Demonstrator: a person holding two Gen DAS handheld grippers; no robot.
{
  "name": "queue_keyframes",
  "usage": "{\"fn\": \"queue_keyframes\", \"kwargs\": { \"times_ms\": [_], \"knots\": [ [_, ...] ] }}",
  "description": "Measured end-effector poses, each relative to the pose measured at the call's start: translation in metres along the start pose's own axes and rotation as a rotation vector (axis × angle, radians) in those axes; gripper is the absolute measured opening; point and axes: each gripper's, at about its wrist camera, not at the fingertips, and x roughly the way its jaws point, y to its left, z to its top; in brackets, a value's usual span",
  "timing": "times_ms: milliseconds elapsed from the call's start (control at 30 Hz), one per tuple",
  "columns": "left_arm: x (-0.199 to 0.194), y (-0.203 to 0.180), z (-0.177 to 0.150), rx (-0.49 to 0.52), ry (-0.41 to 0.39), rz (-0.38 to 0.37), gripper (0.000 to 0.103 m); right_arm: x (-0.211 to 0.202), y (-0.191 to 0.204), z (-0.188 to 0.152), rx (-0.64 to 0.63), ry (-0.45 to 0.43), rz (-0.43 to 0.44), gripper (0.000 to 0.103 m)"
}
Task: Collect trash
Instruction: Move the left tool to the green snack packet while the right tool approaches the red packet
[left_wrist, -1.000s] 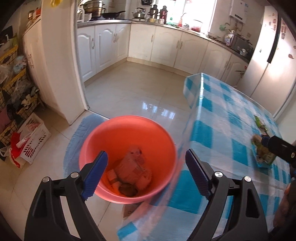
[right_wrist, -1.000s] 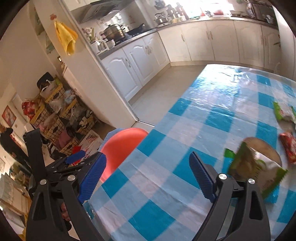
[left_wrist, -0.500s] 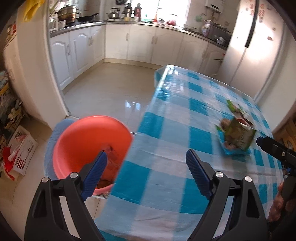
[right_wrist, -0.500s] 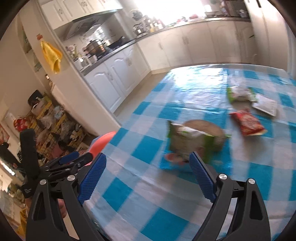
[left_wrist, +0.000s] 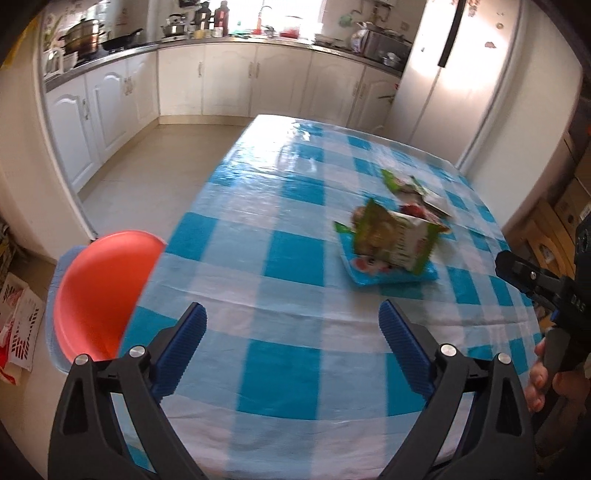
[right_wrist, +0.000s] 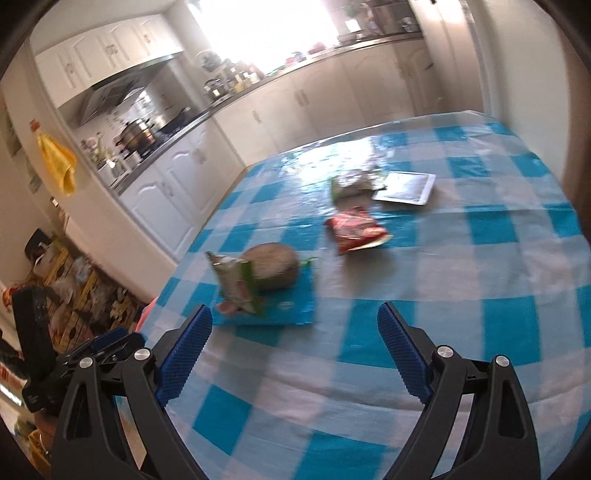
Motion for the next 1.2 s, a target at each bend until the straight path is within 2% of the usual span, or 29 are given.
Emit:
{"fn": "queue_keyframes", "kwargs": {
  "times_ms": [333, 567, 733, 833, 900, 1200],
  "knots": [
    [0.018, -0.054, 0.002, 0.111, 0.019, -0.114, 0.095, -0.015, -0.047, -0.007, 0.083, -0.008, -0.057, 0.09],
    [0.045, -0.075, 0.019, 0.169, 0.02, -0.204, 0.095, -0.013, -0.058, -0.007, 0.094, 0.001, -0.062, 0.09],
    [0.067, -0.082, 0.033, 0.199, 0.024, -0.227, 0.095, -0.008, -0.057, -0.006, 0.078, 0.007, -0.062, 0.09],
    [0.081, -0.086, 0.039, 0.23, 0.032, -0.206, 0.095, -0.001, -0.058, -0.004, 0.077, 0.02, -0.055, 0.09],
    [0.087, -0.084, 0.041, 0.226, 0.029, -0.187, 0.095, 0.003, -0.058, -0.004, 0.077, 0.028, -0.053, 0.09],
    [0.106, -0.077, 0.049, 0.205, 0.033, -0.21, 0.095, 0.024, -0.051, 0.005, 0.054, 0.064, -0.033, 0.09]
  ]
}}
